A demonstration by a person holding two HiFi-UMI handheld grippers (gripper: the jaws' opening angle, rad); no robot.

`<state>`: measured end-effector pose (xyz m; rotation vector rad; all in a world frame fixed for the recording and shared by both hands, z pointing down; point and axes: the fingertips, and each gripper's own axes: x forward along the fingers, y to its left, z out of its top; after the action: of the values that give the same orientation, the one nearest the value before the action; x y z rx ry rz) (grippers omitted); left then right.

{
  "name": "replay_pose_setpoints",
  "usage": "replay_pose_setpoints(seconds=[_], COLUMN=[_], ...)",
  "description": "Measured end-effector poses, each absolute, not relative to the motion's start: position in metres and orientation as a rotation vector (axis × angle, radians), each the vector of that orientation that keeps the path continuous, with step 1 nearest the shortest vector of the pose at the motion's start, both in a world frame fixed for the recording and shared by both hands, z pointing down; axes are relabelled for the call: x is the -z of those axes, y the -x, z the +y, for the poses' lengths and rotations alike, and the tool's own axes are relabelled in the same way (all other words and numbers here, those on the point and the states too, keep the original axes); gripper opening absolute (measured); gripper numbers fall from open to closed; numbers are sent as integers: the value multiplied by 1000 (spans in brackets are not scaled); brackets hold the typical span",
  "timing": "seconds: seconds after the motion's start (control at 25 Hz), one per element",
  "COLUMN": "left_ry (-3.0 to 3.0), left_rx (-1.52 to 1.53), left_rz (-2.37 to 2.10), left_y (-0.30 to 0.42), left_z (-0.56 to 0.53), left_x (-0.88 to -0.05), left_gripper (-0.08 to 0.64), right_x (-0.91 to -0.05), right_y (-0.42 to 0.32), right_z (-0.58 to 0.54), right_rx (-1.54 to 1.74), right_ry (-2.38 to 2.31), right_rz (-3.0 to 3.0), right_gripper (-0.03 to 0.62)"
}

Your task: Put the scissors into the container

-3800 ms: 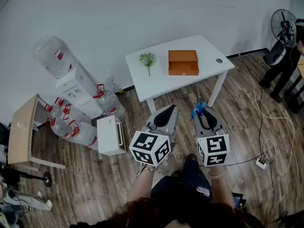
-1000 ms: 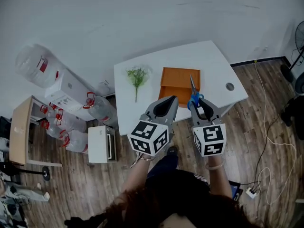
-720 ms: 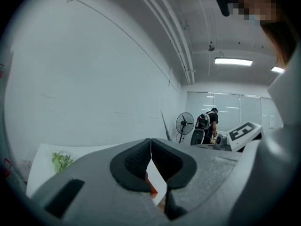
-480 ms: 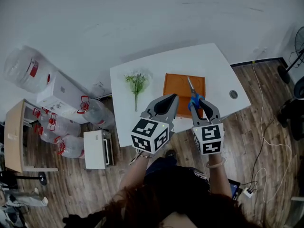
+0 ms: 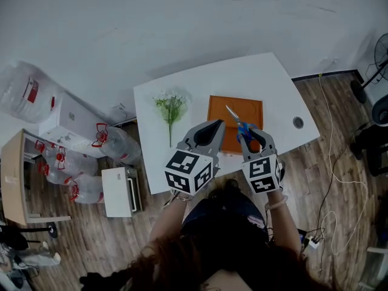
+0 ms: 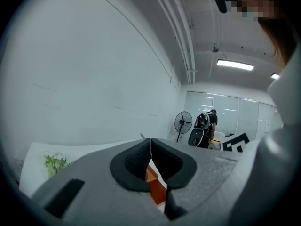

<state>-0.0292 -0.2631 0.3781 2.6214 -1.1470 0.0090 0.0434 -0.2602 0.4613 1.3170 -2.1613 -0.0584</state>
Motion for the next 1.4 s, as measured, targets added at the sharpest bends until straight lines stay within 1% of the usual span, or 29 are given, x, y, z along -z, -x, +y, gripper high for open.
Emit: replay_pose_setpoints(seconds=[0.16,0.8,1.4], left_ry=[-2598,-2488,-2386], left_rx=[-2,10,-6], left_rz=[-1162,-1258,-1328], left_y=[27,16,25], left_z=[-275,-314,-328], left_x=[-382,-401,-422], left_gripper=[17,17,17], right_x=[-481,-581,-645], right_y=[-43,-38,-47], right_z=[-270,-281,-294], right_rx=[99,85,16], right_ry=[-1201,-813,-632], right_rz=[-2127,-2032,-1891], right_gripper=[77,77,77])
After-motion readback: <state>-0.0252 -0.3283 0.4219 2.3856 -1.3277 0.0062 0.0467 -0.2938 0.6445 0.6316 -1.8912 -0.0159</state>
